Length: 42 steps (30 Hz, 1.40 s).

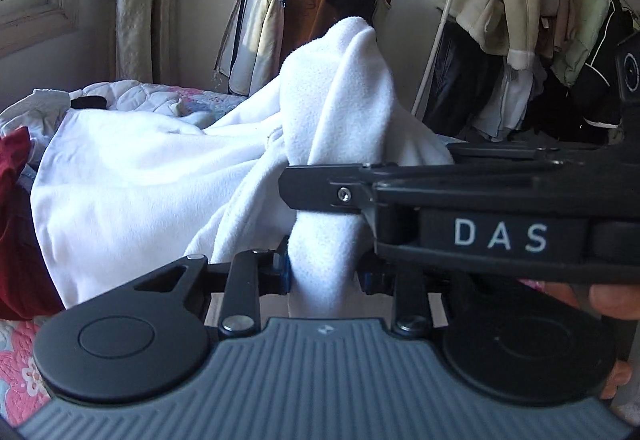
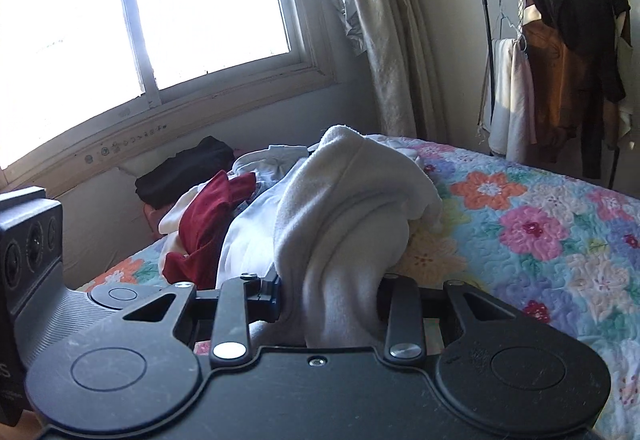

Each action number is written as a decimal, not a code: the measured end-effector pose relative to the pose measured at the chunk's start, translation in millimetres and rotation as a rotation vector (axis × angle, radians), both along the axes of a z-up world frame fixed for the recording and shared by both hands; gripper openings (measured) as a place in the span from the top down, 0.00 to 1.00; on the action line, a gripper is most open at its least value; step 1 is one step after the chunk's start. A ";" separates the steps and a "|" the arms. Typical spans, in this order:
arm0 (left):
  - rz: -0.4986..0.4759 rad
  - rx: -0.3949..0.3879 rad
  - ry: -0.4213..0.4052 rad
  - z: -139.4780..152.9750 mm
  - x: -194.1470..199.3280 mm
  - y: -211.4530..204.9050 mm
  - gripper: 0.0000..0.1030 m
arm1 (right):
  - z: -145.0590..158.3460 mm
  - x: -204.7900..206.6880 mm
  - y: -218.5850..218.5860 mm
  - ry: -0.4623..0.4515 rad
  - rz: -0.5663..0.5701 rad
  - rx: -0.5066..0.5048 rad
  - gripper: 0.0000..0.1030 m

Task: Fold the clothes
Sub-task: 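Lift the white hoodie off the heap with both tools and carry it over the quilt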

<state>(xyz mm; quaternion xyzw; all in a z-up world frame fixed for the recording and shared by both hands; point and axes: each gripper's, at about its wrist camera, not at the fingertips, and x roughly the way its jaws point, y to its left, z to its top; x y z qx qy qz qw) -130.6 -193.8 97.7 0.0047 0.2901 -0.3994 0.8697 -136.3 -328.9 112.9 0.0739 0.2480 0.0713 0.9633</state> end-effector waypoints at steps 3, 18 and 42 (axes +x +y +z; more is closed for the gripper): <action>-0.032 -0.029 -0.008 18.7 -9.4 -15.9 0.72 | 17.0 -17.4 -21.5 -0.025 -0.018 0.011 0.63; -0.072 0.034 -0.146 84.6 -41.6 -148.0 0.72 | 63.6 -52.5 -125.3 -0.096 -0.120 0.007 0.64; -0.216 0.324 -0.180 -10.6 -67.6 -390.9 0.59 | -47.7 -104.9 -383.8 0.051 -0.462 0.370 0.47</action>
